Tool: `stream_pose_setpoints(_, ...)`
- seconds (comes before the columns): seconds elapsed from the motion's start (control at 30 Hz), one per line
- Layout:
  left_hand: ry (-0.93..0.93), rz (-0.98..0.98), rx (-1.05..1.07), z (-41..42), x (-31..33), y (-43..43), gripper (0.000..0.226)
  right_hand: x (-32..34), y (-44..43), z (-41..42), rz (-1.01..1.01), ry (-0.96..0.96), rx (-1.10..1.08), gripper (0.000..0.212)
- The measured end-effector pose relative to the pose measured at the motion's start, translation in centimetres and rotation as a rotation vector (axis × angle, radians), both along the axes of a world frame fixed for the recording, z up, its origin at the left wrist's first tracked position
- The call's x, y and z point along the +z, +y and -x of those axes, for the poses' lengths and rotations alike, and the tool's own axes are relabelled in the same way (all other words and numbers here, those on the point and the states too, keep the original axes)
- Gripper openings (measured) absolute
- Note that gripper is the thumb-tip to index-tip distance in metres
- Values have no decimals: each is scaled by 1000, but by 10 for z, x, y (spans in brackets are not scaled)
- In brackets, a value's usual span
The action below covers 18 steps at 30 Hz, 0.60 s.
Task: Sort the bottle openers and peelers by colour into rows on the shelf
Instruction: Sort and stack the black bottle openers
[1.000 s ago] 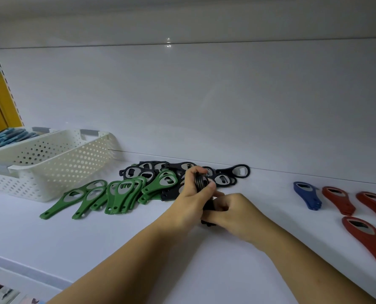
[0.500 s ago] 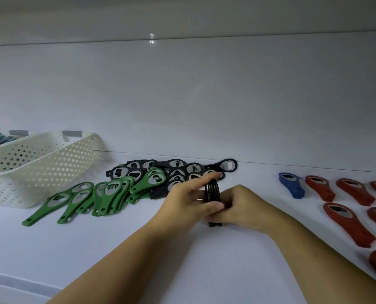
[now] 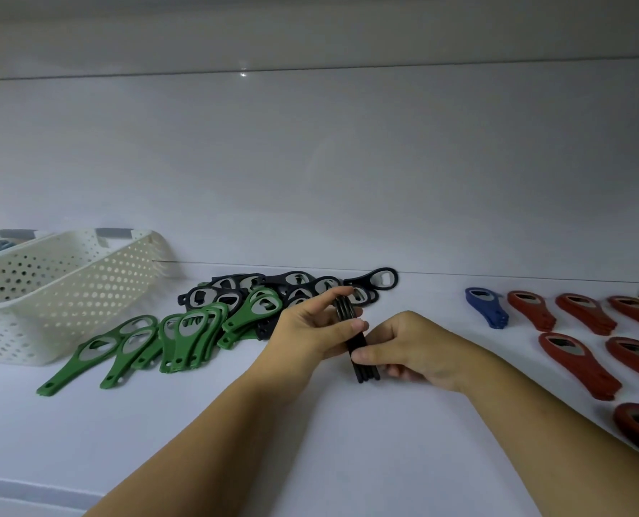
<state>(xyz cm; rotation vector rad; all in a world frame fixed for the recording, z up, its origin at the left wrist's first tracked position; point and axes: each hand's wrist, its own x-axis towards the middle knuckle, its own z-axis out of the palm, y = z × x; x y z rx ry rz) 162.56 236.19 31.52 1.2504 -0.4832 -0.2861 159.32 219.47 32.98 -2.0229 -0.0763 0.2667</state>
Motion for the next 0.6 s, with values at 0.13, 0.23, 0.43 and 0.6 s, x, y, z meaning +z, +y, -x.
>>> stream_pose_setpoints(0.13, 74, 37, -16, 0, 1, 3, 42, 2, 7, 0, 29, 32, -27, 23)
stream_pose_setpoints(0.23, 98, 50, -26, -1, 3, 4, 46, 4, 9, 1, -10, 89, -21, 27)
stream_pose_setpoints(0.43, 117, 91, -58, 6, 7, 2, 51, 11, 8, 19, -25, 83, -66, 26)
stream_pose_setpoints(0.6, 110, 106, -101, 15, 6, -4, 52, 12, 7, 37, 23, 45, -171, 23)
